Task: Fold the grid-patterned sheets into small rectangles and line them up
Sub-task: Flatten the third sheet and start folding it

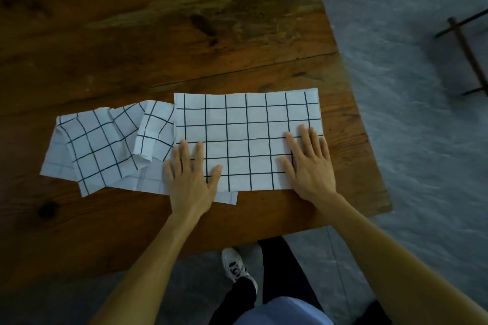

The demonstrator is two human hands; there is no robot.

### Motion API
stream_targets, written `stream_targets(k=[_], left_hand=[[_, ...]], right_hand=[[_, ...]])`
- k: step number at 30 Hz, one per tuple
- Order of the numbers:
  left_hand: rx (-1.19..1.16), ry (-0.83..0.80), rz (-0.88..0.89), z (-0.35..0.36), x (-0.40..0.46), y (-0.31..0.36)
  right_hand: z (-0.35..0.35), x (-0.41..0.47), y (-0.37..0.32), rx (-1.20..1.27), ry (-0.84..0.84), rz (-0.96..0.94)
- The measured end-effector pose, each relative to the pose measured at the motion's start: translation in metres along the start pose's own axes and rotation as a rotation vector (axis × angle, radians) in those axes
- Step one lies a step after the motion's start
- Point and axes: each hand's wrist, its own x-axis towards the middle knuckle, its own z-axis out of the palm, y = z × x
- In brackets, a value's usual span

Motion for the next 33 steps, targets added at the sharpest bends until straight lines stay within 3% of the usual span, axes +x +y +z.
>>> stream_targets(k=[5,9,13,24,29,33], left_hand=[[-0.063,0.038,0.038,-0.01,0.0,0.005],[-0.153,0.151,0.167,-0.017,0.008,0.035],[-0.16,0.095,0.187,-0.007,0.012,0.049],[-0.028,0.034,0.113,0.001,0.007,-0.012],[-0.094,0.048,0.079,-0.011,0.005,0.007],[-0.124,0.001,0.148,-0.006,0.008,0.042]], right_hand=[[-0.008,-0.001,0.0,-0.022,0.016,0.001],[-0.006,0.009,-0.049,0.016,0.081,-0.148],[0.011,0.02,-0.094,0.099,0.021,-0.2],[0.001,-0.021,0.014,-0.007,-0.005,0.028],[-0.004,-0.019,0.003,-0.039,0.079,0.055],[-0.005,-0.001,-0.061,0.033,0.101,-0.145]])
